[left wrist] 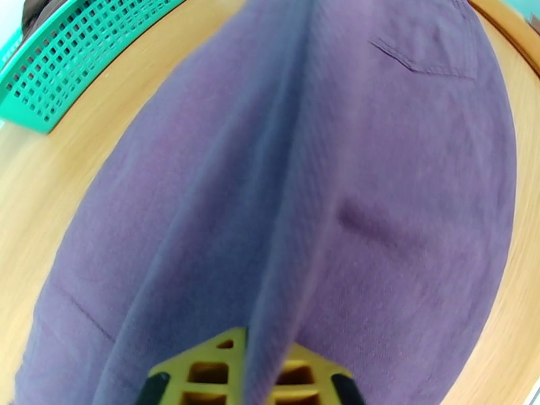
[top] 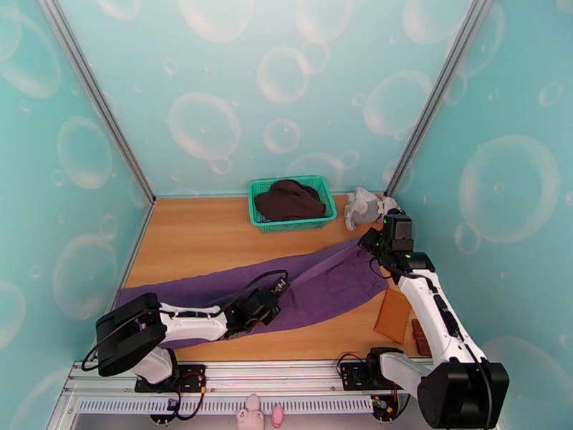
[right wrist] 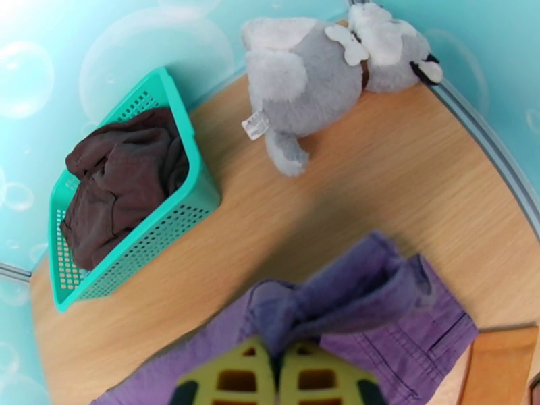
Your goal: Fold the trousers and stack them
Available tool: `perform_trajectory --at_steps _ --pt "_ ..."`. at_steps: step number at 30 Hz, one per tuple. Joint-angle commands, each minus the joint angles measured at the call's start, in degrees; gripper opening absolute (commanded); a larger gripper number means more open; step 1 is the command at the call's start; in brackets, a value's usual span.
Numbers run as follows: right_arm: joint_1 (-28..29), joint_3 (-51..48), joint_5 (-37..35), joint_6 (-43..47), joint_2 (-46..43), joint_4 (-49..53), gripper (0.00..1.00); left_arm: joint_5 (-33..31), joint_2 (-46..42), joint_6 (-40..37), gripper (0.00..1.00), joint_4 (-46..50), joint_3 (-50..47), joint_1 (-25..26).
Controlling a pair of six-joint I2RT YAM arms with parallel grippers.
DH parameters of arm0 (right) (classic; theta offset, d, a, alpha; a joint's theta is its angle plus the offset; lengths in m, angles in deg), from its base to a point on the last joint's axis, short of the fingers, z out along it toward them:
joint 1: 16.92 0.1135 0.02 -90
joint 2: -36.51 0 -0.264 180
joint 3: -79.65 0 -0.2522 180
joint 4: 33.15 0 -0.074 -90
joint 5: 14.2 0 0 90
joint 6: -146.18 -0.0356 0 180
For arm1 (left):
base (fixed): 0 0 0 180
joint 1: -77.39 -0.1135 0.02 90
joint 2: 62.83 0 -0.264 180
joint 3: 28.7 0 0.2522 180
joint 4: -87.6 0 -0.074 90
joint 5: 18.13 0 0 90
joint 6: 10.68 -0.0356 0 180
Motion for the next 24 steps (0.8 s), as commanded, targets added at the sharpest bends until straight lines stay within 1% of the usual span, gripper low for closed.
perform_trajectory --at_steps 1,3,5,9,12,14,16,17,19,21,24 --pt "-0.36 -3.03 -6.48 0.26 -3.70 -3.90 0.01 -4.91 -1.86 1.95 0.00 3.38 0.05 2.11" --pt "-0.45 -6.39 -8.82 -0.19 -5.20 -5.06 0.01 -6.82 -3.40 3.36 0.00 5.77 -0.13 3.66" --pt "-0.61 -9.14 -10.72 -0.41 -5.82 -6.36 0.01 -6.73 -5.18 4.84 0.00 8.10 -0.14 5.54" --pt "-0.88 -13.12 -12.90 -1.60 -6.21 -8.28 0.02 -3.93 -6.76 6.87 0.00 12.38 0.66 9.16" --pt "-0.74 -15.15 -15.19 -2.19 -7.53 -8.49 0.03 0.37 -6.27 8.03 0.09 14.62 0.93 10.21" --pt "-0.89 -16.71 -16.34 -2.07 -8.91 -8.62 0.10 4.74 -5.44 8.10 0.18 13.97 0.32 10.29" --pt "-1.05 -17.80 -17.27 -1.84 -10.17 -8.23 0.13 7.13 -4.51 8.01 0.28 13.61 0.27 10.48" --pt "-1.14 -18.18 -17.94 -1.94 -11.17 -7.77 0.14 8.58 -4.19 7.77 0.31 13.64 0.40 10.50" --pt "-1.15 -18.81 -18.62 -2.09 -14.13 -7.87 0.18 9.96 -4.55 7.59 0.33 13.36 0.71 10.49" --pt "-1.03 -19.50 -16.21 -0.76 -17.47 -9.52 0.25 12.61 -6.39 6.18 0.37 11.48 0.01 10.49" --pt "-0.04 -20.11 -8.94 1.29 -21.22 -12.48 0.36 15.64 -10.90 4.72 0.39 7.17 -1.88 9.82"
